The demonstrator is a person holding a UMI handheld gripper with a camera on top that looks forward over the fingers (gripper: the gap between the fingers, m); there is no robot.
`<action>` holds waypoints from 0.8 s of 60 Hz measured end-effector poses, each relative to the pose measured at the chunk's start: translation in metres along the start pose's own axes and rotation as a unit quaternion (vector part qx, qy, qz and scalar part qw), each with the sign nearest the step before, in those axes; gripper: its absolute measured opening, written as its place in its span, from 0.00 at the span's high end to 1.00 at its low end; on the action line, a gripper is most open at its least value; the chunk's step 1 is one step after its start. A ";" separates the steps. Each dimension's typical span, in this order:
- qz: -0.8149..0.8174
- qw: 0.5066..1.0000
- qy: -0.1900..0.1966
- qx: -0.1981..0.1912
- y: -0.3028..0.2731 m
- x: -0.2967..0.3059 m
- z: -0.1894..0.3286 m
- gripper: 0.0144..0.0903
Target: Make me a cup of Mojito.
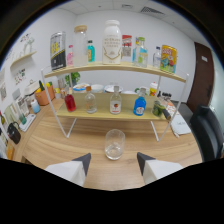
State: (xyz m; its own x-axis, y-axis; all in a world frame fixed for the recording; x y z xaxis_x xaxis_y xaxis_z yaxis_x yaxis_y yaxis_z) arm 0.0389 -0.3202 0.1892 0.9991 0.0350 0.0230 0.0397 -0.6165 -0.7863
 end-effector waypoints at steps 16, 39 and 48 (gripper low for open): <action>0.007 1.000 0.000 -0.011 0.016 -0.005 -0.015 0.06; 0.022 0.999 0.021 -0.039 0.054 0.072 -0.026 0.05; 0.012 1.000 0.017 -0.021 0.025 0.113 -0.009 0.05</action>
State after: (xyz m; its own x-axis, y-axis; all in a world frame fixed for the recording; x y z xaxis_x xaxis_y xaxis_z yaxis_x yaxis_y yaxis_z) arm 0.1532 -0.3384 0.1777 0.9996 -0.0063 0.0261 0.0157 -0.6499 -0.7599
